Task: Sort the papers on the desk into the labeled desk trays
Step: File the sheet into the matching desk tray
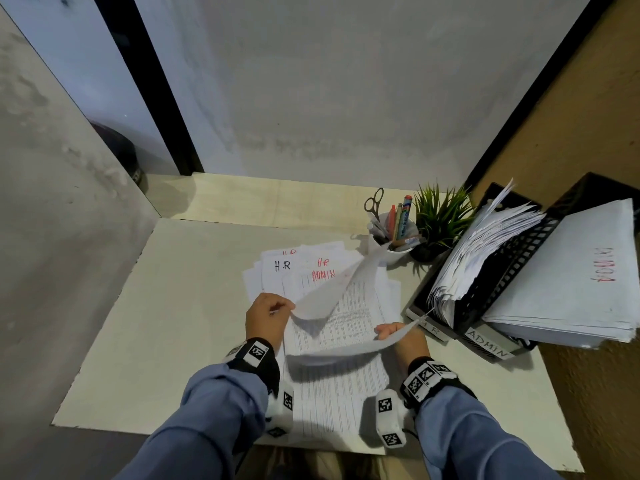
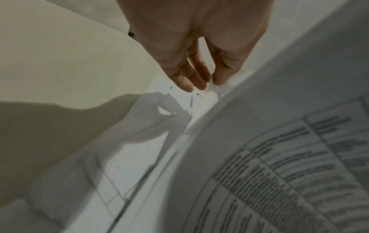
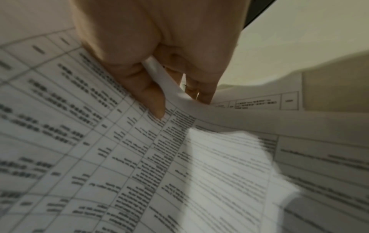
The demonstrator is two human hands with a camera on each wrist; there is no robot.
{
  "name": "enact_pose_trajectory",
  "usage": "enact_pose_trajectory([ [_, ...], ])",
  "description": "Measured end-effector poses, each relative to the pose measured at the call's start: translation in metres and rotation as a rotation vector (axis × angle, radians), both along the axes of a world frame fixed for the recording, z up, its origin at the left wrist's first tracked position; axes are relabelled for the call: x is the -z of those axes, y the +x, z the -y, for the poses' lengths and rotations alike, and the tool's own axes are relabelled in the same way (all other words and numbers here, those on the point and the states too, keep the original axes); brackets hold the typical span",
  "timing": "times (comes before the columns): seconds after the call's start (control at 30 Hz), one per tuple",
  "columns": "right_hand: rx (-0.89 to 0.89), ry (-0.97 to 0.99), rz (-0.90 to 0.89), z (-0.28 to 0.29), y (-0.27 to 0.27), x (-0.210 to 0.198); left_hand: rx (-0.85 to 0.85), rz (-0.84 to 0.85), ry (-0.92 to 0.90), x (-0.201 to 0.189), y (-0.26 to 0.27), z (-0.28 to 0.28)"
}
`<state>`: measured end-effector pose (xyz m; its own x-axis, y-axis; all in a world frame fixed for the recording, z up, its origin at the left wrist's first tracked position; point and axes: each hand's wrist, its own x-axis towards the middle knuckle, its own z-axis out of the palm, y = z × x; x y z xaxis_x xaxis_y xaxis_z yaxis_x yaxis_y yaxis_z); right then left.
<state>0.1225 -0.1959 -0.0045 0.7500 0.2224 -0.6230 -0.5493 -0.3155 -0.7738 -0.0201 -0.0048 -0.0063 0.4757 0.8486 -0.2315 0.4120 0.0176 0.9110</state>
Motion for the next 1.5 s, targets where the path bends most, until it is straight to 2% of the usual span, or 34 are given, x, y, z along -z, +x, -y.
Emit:
enact_pose_trajectory([
  [0.1,-0.011,-0.135,-0.005,-0.002,0.01,-0.002,-0.037,0.057,-0.163,0.009,-0.004,-0.007],
  [0.17,-0.005,-0.113,0.0,-0.003,0.011,-0.011,-0.051,0.109,-0.266,0.016,-0.005,-0.01],
  [0.27,-0.019,-0.116,0.002,-0.003,0.011,-0.015,-0.042,0.085,-0.351,0.01,-0.003,-0.01],
  [0.37,0.032,-0.045,-0.029,-0.004,0.013,-0.002,-0.008,0.008,-0.408,-0.001,0.001,-0.006],
  [0.43,0.075,0.026,-0.032,-0.004,0.016,0.012,0.028,0.017,-0.467,-0.001,0.001,-0.003],
  [0.53,0.078,0.048,-0.015,-0.01,0.012,0.001,0.076,0.062,-0.593,0.006,-0.001,0.001],
  [0.63,0.073,0.061,0.013,-0.017,0.008,-0.019,0.137,0.101,-0.413,-0.016,0.002,0.011],
  [0.73,0.025,0.245,0.046,-0.027,-0.002,-0.046,0.086,0.201,-0.336,-0.034,0.006,0.012],
  [0.87,-0.09,0.289,0.383,-0.034,-0.006,-0.1,0.035,0.292,-0.155,-0.076,0.012,0.006],
  [0.97,-0.085,0.366,0.532,-0.034,-0.009,-0.123,0.026,0.341,-0.02,-0.1,0.011,0.01],
  [1.07,-0.107,0.352,0.523,-0.031,-0.021,-0.119,0.017,0.31,-0.054,-0.092,0.006,0.019],
  [1.23,-0.165,0.174,0.291,-0.027,-0.039,-0.076,0.096,0.003,-0.16,-0.043,-0.002,0.034],
  [1.33,-0.125,0.162,0.254,-0.026,-0.034,-0.075,0.04,0.027,-0.193,-0.04,-0.006,0.032],
  [1.4,-0.141,0.157,0.346,-0.026,-0.022,-0.084,0.017,0.106,-0.151,-0.053,-0.005,0.027],
  [1.5,-0.216,0.183,0.572,-0.023,0.002,-0.111,0.035,0.196,0.004,-0.087,0.005,0.017],
])
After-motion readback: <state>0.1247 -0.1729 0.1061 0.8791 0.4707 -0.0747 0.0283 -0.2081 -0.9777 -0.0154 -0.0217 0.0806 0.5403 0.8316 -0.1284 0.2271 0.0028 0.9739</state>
